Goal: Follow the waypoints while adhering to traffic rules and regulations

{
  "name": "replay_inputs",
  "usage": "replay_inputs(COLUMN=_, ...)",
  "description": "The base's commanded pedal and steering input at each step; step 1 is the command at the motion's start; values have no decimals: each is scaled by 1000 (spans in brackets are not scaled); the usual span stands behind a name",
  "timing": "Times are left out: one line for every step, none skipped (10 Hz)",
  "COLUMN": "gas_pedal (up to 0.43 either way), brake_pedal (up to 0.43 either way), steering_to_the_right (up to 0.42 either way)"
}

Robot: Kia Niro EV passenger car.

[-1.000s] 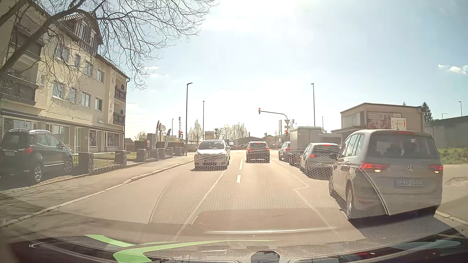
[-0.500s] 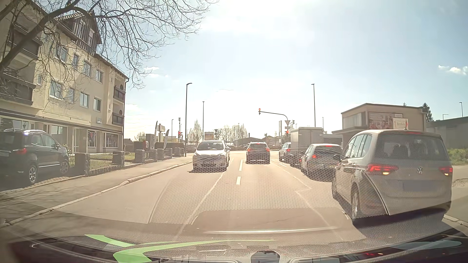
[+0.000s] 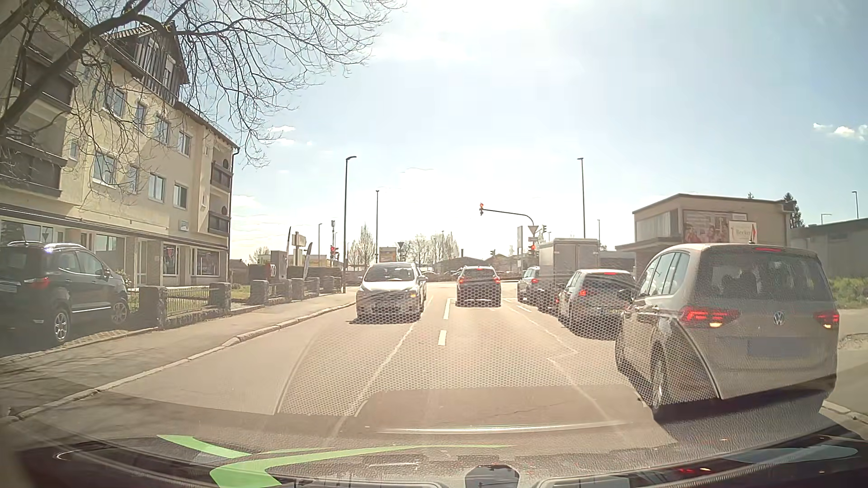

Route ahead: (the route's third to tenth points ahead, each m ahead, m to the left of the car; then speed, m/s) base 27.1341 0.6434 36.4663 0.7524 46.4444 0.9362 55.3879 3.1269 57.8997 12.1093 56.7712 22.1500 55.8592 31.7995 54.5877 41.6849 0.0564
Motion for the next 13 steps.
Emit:
replay_inputs(gas_pedal=0, brake_pedal=299, steering_to_the_right=3)
replay_inputs(gas_pedal=0, brake_pedal=299, steering_to_the_right=3)
replay_inputs(gas_pedal=0, brake_pedal=299, steering_to_the_right=3)
replay_inputs(gas_pedal=0, brake_pedal=299, steering_to_the_right=3)
replay_inputs(gas_pedal=0, brake_pedal=299, steering_to_the_right=3)
replay_inputs(gas_pedal=0, brake_pedal=299, steering_to_the_right=3)
replay_inputs(gas_pedal=0, brake_pedal=299, steering_to_the_right=3)
replay_inputs(gas_pedal=0, brake_pedal=299, steering_to_the_right=3)
replay_inputs(gas_pedal=0, brake_pedal=299, steering_to_the_right=3)
replay_inputs(gas_pedal=0, brake_pedal=299, steering_to_the_right=3)
replay_inputs(gas_pedal=0, brake_pedal=299, steering_to_the_right=3)
replay_inputs(gas_pedal=0, brake_pedal=299, steering_to_the_right=3)
replay_inputs(gas_pedal=0, brake_pedal=299, steering_to_the_right=3)
